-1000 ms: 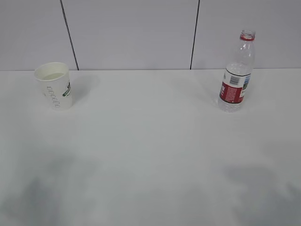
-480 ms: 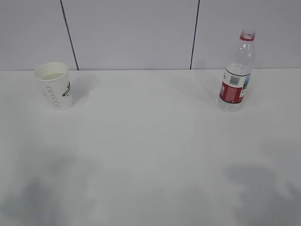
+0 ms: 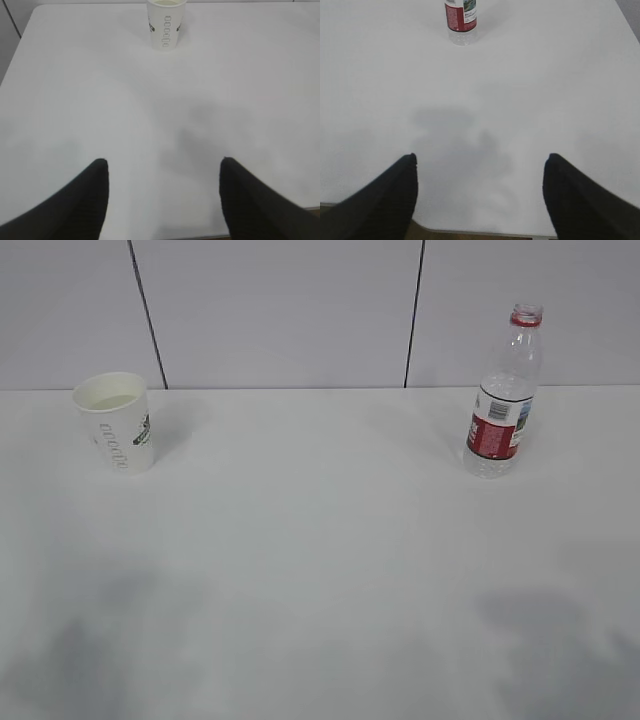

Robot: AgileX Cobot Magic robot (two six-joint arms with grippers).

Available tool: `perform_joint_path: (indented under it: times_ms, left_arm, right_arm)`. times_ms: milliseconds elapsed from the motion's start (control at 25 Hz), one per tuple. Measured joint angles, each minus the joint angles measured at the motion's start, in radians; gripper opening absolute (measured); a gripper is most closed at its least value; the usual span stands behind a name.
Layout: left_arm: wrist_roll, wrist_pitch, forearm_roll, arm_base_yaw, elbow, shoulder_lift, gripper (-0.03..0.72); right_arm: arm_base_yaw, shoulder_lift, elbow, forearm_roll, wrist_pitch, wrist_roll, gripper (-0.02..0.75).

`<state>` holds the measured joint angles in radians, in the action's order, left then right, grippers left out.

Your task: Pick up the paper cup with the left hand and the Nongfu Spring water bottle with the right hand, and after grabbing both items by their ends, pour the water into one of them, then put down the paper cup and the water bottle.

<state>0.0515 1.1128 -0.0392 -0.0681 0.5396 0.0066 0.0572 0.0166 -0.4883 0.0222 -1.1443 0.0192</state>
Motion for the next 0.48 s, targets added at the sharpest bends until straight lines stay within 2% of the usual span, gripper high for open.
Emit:
perform_joint_path:
  times_ms: [480]
  left_arm:
    - [0.000, 0.000, 0.000, 0.000, 0.000, 0.000, 0.518]
  right_arm:
    - [0.000, 0.000, 0.000, 0.000, 0.000, -0.001, 0.585]
